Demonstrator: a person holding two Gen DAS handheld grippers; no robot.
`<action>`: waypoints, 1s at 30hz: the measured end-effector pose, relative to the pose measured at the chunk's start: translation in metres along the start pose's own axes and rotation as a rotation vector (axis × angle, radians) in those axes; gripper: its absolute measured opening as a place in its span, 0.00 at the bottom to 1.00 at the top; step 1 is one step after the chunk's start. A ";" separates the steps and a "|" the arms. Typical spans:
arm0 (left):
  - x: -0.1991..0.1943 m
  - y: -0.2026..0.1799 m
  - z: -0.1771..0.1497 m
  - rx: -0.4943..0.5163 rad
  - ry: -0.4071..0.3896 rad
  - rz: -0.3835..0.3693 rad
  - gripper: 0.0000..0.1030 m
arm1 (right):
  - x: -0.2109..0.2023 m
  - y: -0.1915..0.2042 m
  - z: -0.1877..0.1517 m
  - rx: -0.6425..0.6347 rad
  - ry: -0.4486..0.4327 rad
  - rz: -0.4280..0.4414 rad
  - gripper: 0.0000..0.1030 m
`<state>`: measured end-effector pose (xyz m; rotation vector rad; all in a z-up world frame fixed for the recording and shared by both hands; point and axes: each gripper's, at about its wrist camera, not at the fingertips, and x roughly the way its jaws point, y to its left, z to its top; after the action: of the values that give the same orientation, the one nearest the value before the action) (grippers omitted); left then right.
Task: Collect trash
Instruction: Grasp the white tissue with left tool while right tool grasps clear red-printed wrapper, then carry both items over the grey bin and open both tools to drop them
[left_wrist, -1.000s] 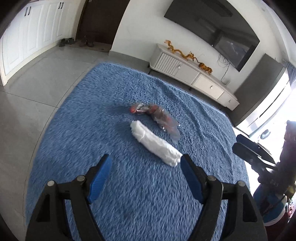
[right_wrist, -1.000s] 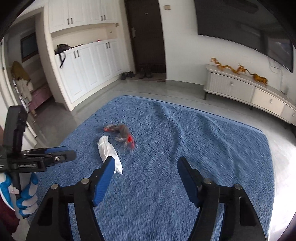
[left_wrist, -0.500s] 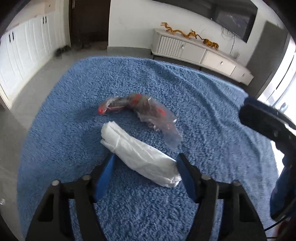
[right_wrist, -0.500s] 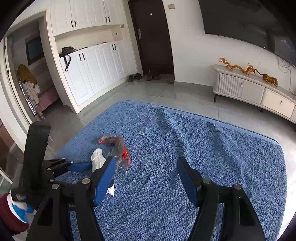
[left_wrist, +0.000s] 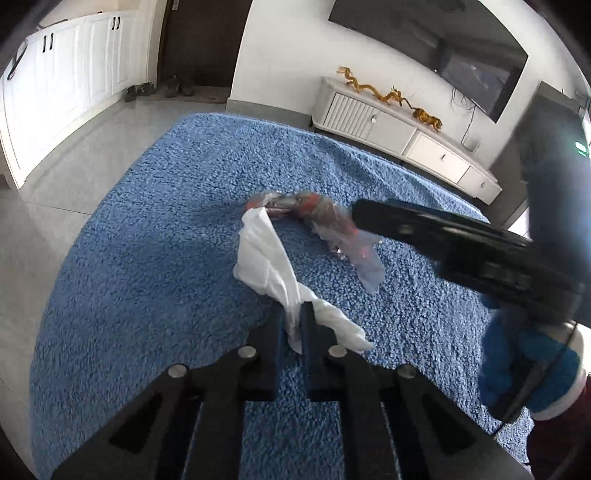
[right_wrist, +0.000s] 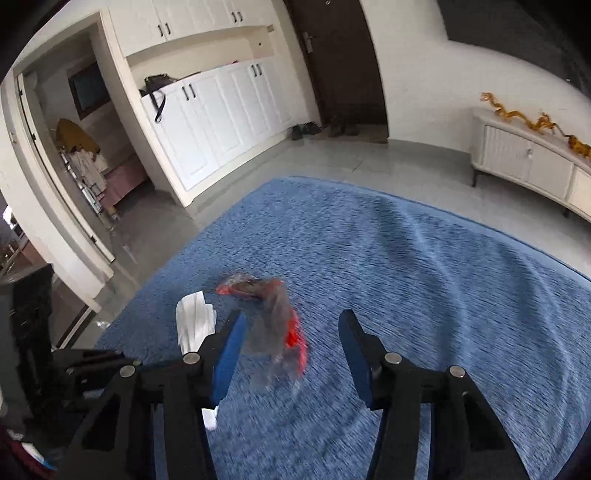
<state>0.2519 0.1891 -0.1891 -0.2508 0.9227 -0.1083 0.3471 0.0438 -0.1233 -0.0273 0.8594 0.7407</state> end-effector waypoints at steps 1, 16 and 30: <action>-0.002 0.001 0.000 -0.002 -0.005 -0.001 0.07 | 0.008 0.002 0.002 -0.008 0.016 -0.003 0.46; -0.046 0.004 -0.009 0.005 -0.082 -0.034 0.04 | -0.011 0.016 -0.009 -0.011 0.025 -0.079 0.08; -0.118 -0.043 -0.026 0.144 -0.218 0.079 0.04 | -0.141 0.023 -0.057 0.039 -0.113 -0.166 0.08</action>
<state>0.1611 0.1667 -0.1016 -0.0900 0.7029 -0.0726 0.2352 -0.0384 -0.0576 -0.0212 0.7538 0.5642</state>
